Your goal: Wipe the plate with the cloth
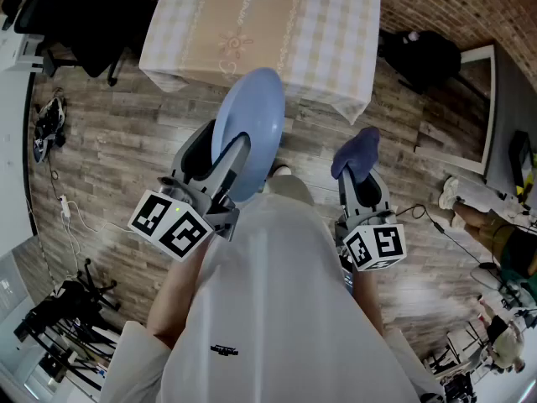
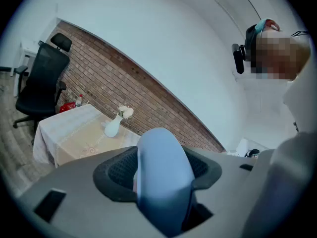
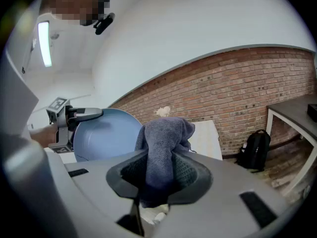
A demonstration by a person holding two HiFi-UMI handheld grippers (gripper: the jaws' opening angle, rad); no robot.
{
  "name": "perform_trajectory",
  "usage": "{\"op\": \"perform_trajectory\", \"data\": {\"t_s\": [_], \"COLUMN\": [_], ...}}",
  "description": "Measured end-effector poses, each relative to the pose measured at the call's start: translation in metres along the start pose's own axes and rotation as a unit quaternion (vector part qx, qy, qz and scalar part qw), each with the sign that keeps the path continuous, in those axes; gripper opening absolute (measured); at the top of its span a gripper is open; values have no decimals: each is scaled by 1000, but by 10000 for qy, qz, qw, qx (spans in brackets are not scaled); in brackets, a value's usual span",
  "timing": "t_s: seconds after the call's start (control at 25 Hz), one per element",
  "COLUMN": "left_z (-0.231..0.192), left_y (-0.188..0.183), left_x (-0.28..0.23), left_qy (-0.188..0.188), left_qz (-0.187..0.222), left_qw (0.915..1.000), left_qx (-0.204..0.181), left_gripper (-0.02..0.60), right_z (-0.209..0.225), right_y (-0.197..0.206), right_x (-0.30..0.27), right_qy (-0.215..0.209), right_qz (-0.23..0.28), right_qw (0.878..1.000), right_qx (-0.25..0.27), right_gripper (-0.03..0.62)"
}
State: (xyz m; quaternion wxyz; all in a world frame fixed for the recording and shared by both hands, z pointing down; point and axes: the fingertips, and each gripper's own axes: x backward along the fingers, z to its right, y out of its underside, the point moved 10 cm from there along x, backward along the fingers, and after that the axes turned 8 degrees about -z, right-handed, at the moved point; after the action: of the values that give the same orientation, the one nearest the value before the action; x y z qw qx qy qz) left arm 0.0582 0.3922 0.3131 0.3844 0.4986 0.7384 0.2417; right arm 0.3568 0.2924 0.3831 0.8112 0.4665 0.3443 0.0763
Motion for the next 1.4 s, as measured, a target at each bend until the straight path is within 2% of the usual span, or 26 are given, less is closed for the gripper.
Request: {"op": "perform_trajectory", "data": {"t_s": [0.24,0.48,0.76,0.92,1.08,1.4], "left_z": [39,50,41,26,12,-40], "left_y": [24,39,41,24,-9,-92], "left_x": [12,12,-8,-50,-104,-170], "left_qy": [138,206,298,390,576,851], "left_qz": [-220,-244,-323,-395,-398,-402], "left_qw": [9996,9993,9990,9984,9975,9956], "left_qx": [-106,-211,-102,-75,-104,11], "left_gripper": [265,265,265,265,265,265], "right_z": [-10,-9,-4,14,38,26], "right_y": [5,28,19,-3,-37,-127], "right_x": [39,58,45,21,-18,-121], "right_qy": [-98,-91,-283,-195,-169,-315], "right_qz": [67,16,152,214,141,193], "right_qw": [9999,9999,9994,9995,9997,9991], "right_qx": [97,-59,-94,-100,-74,202], "right_gripper": [124,124,124,124,126,126]}}
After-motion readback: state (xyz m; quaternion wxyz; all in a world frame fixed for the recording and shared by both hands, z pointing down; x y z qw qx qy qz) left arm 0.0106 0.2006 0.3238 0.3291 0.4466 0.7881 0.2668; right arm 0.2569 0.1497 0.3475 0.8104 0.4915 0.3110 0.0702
